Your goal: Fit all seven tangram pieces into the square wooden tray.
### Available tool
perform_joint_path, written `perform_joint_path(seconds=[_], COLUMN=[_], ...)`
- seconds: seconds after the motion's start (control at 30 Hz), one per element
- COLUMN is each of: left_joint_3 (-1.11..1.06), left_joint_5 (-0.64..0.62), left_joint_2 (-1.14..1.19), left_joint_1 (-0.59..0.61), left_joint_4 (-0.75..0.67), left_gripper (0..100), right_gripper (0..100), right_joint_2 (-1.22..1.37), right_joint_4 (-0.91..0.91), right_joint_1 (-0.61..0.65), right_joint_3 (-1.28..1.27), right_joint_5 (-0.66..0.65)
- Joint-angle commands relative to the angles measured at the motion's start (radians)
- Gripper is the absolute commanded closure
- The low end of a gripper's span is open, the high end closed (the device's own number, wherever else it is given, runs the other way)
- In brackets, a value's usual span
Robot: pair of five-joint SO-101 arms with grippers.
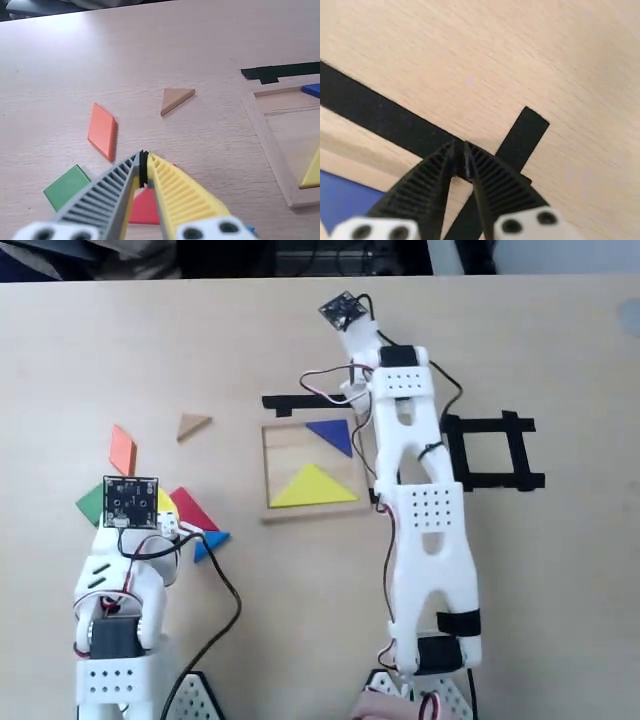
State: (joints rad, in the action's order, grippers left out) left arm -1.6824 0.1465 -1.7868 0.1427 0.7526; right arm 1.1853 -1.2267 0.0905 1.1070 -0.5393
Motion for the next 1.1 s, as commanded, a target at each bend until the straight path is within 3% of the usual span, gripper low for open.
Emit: perform_joint_path(seconds=[0.0, 0.27, 0.77, 1.07], left_joint_3=[-0.016, -0.016, -0.016, -0.016], left_joint_5=[0.003, 0.003, 0.003, 0.003], left_joint_2=[-0.011, -0.011, -0.012, -0.012], left_joint_1=[-0.012, -0.012, -0.012, -0.010], left_joint_4=[-0.025, -0.025, -0.026, -0.026], left_gripper=[97, 97, 97, 97], right_gripper=[98.8, 98.8, 98.8, 98.8], right_joint_2=[-0.005, 0.002, -0.005, 0.004], right_joint_4=[0.015, 0.020, -0.150, -0.278], right_joint_1=[0.014, 0.014, 0.021, 0.035], right_joint_3=[0.051, 0.044, 0.051, 0.223], right_joint_5=[-0.009, -0.002, 0.014, 0.012])
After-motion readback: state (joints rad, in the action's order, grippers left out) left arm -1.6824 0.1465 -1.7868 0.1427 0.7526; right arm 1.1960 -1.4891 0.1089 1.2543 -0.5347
